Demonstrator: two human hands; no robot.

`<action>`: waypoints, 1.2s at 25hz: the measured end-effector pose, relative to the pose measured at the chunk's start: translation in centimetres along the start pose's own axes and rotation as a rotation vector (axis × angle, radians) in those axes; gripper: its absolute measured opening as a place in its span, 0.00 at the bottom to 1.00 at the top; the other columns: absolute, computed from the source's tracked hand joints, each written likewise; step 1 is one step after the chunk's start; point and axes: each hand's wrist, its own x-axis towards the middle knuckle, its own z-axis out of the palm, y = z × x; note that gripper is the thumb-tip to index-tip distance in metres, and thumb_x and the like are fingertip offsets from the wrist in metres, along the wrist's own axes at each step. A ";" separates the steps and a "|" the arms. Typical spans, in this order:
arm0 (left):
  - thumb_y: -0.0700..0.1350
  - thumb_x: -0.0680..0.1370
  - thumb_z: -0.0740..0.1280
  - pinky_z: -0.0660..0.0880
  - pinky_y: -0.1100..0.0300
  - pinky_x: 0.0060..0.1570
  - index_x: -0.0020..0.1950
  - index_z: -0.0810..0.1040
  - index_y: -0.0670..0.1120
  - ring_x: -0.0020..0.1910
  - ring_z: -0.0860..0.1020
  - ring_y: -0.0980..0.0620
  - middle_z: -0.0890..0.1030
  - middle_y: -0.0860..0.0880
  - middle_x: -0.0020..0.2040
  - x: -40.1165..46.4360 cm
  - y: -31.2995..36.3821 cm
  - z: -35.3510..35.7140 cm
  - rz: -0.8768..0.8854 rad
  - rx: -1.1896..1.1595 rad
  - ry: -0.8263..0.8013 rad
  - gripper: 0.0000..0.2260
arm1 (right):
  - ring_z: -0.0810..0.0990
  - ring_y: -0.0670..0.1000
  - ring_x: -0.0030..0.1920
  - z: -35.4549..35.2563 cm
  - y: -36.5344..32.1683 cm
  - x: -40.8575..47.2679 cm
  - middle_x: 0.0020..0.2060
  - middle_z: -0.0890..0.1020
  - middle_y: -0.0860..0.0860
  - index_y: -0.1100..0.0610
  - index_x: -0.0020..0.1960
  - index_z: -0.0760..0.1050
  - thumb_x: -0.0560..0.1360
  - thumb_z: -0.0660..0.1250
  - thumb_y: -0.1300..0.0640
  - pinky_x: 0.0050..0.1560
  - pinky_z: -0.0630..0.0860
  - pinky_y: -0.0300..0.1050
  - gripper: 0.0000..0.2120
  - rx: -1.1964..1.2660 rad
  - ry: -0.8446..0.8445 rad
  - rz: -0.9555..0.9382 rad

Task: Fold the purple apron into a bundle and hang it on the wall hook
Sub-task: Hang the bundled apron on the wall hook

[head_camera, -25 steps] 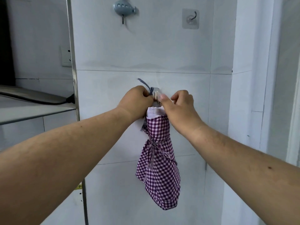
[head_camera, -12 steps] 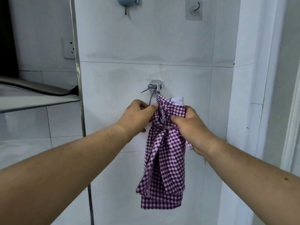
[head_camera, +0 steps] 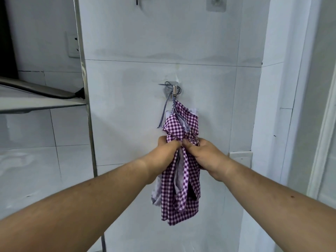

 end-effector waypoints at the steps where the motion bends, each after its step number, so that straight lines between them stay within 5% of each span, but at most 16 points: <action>1: 0.63 0.82 0.65 0.77 0.52 0.53 0.74 0.59 0.52 0.59 0.80 0.50 0.78 0.51 0.62 0.0 -0.3 0.1 0.006 0.022 -0.025 0.27 | 0.88 0.52 0.55 0.0 0.1 0.1 0.52 0.89 0.48 0.50 0.61 0.82 0.76 0.74 0.42 0.59 0.82 0.51 0.18 -0.036 -0.025 -0.046; 3: 0.68 0.75 0.70 0.75 0.52 0.58 0.71 0.61 0.54 0.61 0.79 0.50 0.78 0.52 0.64 -0.1 -0.7 0.3 0.047 0.051 -0.057 0.32 | 0.88 0.50 0.54 -0.1 0.0 0.6 0.51 0.89 0.47 0.48 0.59 0.83 0.79 0.73 0.48 0.59 0.82 0.51 0.10 -0.197 -0.034 -0.140; 5: 0.63 0.78 0.72 0.78 0.55 0.57 0.70 0.72 0.49 0.58 0.83 0.51 0.84 0.51 0.60 0.7 -1.1 0.7 0.107 0.005 0.022 0.28 | 0.88 0.49 0.50 0.0 -0.4 1.3 0.48 0.89 0.47 0.48 0.57 0.83 0.75 0.74 0.49 0.57 0.84 0.53 0.11 -0.316 0.016 -0.179; 7: 0.58 0.82 0.67 0.79 0.55 0.54 0.66 0.78 0.50 0.54 0.85 0.50 0.86 0.50 0.56 1.2 -1.0 0.7 0.120 -0.008 0.104 0.17 | 0.87 0.48 0.47 0.5 -0.6 1.9 0.47 0.87 0.47 0.51 0.60 0.79 0.66 0.78 0.44 0.54 0.85 0.52 0.26 -0.406 0.099 -0.155; 10: 0.60 0.84 0.62 0.80 0.50 0.61 0.62 0.81 0.51 0.55 0.85 0.49 0.87 0.50 0.56 1.7 -2.2 0.0 0.124 0.079 0.114 0.17 | 0.83 0.47 0.50 0.9 0.5 1.4 0.52 0.82 0.45 0.52 0.66 0.67 0.64 0.81 0.38 0.54 0.81 0.48 0.39 -0.431 0.132 -0.087; 14: 0.60 0.83 0.66 0.81 0.46 0.63 0.66 0.80 0.48 0.56 0.86 0.48 0.88 0.50 0.57 2.1 -3.8 -1.7 0.156 -0.059 0.069 0.19 | 0.86 0.49 0.56 -0.9 1.9 0.9 0.56 0.87 0.46 0.49 0.64 0.77 0.74 0.78 0.43 0.64 0.82 0.52 0.23 -0.187 -0.047 0.034; 19: 0.56 0.83 0.68 0.79 0.43 0.66 0.72 0.76 0.51 0.61 0.85 0.46 0.86 0.50 0.62 3.0 -4.9 -2.1 0.099 -0.232 0.005 0.18 | 0.86 0.55 0.60 -2.2 4.7 1.5 0.57 0.88 0.52 0.58 0.70 0.77 0.77 0.76 0.56 0.66 0.80 0.55 0.22 0.222 -0.100 0.218; 26: 0.42 0.83 0.69 0.76 0.42 0.69 0.70 0.77 0.50 0.65 0.82 0.42 0.85 0.47 0.64 1.4 -6.8 -3.5 -0.113 -0.146 -0.194 0.15 | 0.83 0.59 0.65 -2.9 7.8 0.9 0.61 0.86 0.56 0.61 0.69 0.78 0.73 0.76 0.66 0.64 0.80 0.55 0.25 0.239 -0.269 0.315; 30: 0.48 0.82 0.70 0.75 0.42 0.70 0.71 0.77 0.49 0.66 0.81 0.42 0.85 0.46 0.65 0.6 -7.8 -4.0 -0.162 -0.166 -0.210 0.17 | 0.84 0.59 0.63 -3.0 8.7 0.1 0.61 0.86 0.57 0.61 0.67 0.79 0.75 0.74 0.67 0.64 0.81 0.57 0.21 0.190 -0.392 0.372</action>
